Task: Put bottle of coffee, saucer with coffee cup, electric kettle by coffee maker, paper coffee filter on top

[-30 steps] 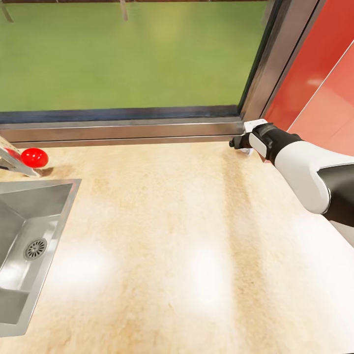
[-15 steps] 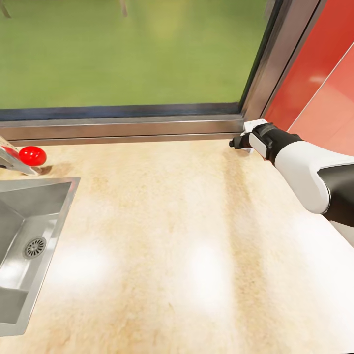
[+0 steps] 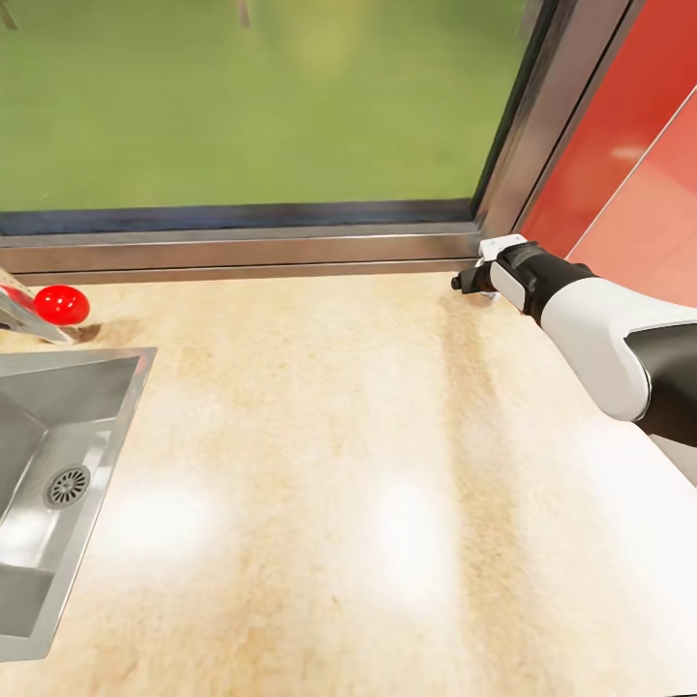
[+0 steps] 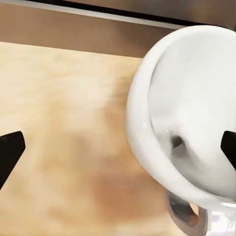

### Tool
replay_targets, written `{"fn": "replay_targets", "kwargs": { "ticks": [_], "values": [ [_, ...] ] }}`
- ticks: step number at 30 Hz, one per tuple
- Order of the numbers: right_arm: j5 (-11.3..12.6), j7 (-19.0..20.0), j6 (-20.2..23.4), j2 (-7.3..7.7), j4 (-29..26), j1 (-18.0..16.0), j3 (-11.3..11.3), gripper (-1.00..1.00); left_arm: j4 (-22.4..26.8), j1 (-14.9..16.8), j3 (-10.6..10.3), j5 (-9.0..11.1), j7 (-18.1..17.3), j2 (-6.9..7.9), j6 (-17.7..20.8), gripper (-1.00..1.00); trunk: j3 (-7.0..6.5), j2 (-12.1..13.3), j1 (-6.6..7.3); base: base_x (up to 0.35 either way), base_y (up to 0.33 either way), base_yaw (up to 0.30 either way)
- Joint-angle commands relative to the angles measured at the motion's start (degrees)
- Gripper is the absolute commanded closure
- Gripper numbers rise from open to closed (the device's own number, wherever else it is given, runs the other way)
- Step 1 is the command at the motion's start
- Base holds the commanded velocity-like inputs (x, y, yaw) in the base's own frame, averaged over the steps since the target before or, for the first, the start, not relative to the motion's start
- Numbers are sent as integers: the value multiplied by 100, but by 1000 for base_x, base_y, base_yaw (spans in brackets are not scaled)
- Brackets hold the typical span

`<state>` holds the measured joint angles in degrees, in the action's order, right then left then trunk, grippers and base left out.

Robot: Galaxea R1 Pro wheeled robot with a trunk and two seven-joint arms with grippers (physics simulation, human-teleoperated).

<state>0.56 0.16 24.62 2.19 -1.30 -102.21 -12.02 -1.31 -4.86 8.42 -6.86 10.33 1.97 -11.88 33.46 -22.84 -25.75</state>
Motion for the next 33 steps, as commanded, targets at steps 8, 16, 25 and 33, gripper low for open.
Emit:
{"fn": "replay_targets", "kwargs": {
  "ticks": [8,16,25,33],
  "values": [
    [6,3,35,9,-11,0,-28,-100,-12,3,45,-61,21,-1,-34,-100,8,-8,-3,0,0,0],
    [6,-23,30,10,-11,0,-31,-100,-12,3,44,-61,21,-2,-34,-100,36,-8,-3,0,0,0],
    [-1,-25,26,51,-11,0,-37,100,-13,3,46,-61,21,-2,-34,-100,41,-8,-3,0,0,0],
    [-11,-42,5,88,-16,0,-37,100,-12,3,46,-61,21,-2,-34,-100,41,-8,-3,0,0,0]
  ]
}}
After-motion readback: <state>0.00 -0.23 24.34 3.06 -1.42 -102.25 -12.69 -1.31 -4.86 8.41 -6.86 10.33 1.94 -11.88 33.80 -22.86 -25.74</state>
